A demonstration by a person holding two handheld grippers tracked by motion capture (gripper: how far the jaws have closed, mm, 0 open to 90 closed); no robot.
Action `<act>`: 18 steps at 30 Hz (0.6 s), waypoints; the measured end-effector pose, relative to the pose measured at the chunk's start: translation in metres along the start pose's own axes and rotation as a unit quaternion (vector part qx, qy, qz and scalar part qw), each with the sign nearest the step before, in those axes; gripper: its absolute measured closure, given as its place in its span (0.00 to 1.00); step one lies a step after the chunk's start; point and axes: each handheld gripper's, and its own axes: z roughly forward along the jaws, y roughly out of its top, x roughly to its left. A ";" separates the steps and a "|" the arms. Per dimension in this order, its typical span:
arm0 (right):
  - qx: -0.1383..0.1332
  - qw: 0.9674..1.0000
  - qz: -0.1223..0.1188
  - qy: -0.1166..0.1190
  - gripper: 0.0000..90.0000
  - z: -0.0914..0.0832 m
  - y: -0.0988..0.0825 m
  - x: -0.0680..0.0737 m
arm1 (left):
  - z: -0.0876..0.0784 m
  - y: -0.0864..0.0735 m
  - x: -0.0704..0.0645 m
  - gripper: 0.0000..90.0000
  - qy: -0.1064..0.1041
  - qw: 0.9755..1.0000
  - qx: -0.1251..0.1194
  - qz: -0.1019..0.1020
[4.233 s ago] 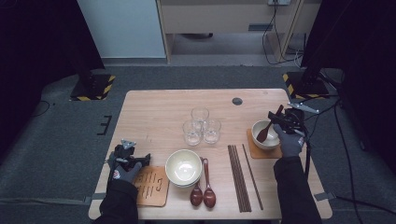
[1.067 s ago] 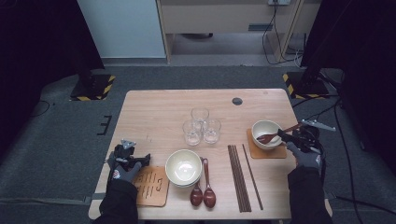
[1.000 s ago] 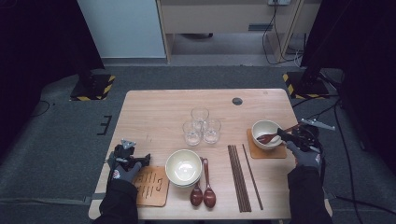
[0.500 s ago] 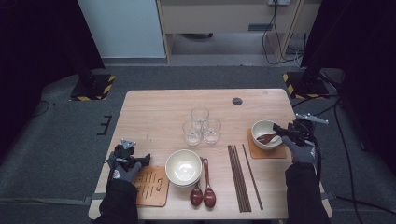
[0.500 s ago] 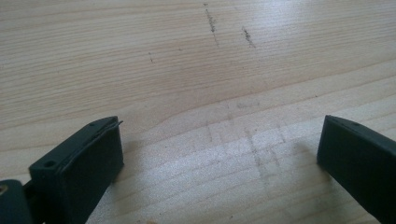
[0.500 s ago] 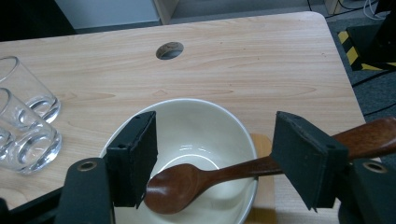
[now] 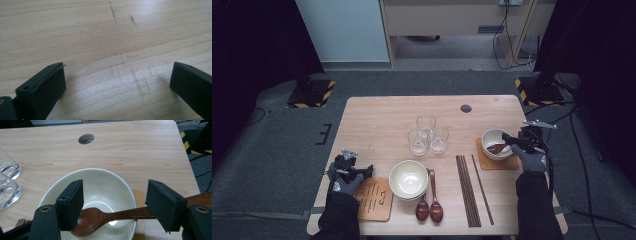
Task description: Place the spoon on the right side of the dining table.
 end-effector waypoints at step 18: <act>0.010 1.000 -0.003 -0.007 0.34 0.000 -0.003 -0.002 | 0.000 0.000 0.000 0.00 0.000 1.000 0.000 0.000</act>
